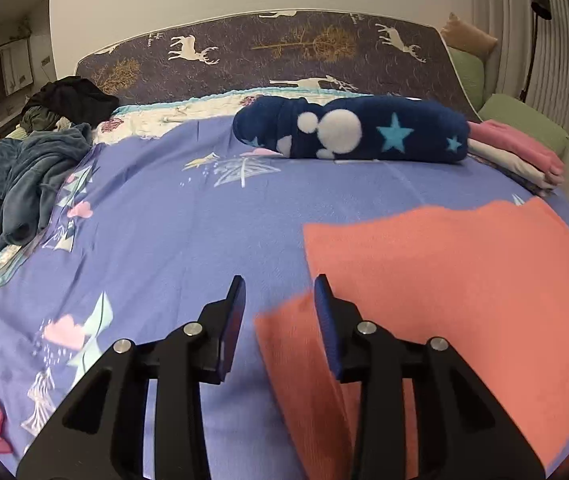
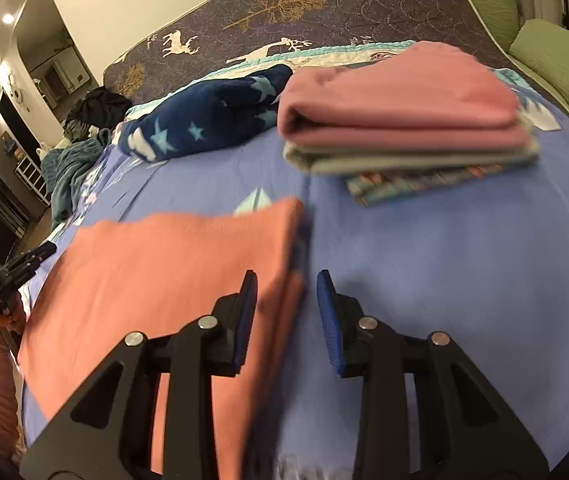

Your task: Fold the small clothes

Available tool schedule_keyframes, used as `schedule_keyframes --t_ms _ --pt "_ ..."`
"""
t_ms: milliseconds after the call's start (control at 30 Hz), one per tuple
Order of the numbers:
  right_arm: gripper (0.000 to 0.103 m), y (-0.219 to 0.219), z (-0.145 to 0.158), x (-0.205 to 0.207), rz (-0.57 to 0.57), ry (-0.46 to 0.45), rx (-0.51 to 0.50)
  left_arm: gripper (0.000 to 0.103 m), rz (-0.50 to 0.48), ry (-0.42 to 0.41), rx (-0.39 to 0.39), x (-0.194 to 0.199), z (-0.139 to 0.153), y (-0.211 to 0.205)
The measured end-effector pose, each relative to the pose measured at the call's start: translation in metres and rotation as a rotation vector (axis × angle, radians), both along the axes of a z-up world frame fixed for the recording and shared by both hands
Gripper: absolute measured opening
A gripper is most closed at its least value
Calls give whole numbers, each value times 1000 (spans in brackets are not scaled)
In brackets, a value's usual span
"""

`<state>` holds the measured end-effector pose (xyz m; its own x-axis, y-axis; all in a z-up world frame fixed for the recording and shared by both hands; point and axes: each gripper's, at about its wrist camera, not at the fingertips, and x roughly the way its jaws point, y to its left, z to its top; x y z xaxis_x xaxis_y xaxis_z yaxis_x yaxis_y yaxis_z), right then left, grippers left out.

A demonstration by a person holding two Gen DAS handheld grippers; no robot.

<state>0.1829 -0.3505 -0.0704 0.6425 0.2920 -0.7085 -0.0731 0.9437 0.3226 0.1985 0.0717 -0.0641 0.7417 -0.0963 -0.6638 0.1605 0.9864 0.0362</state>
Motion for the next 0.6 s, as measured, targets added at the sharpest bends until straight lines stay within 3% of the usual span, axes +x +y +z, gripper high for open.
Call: schedule_keyframes --t_ms 100,233,333,433,500,600 --pt "36 4 0 -45 43 3 51 58 0 5 20 -43 -4 -4" --pt "46 22 -10 -96 94 16 38 64 4 20 147 -94 -24 -12" --pt "45 30 -27 -127 86 36 -6 69 47 -4 219 -111 -21 -8" --pt "45 33 -20 -148 47 21 -67 69 100 -3 314 -124 -15 -9" --pt "45 32 -15 -160 51 14 -46 69 92 -34 291 -137 -1 -14" --pt "45 25 -7 -172 65 -1 27 68 -6 -80 125 -157 26 -39"
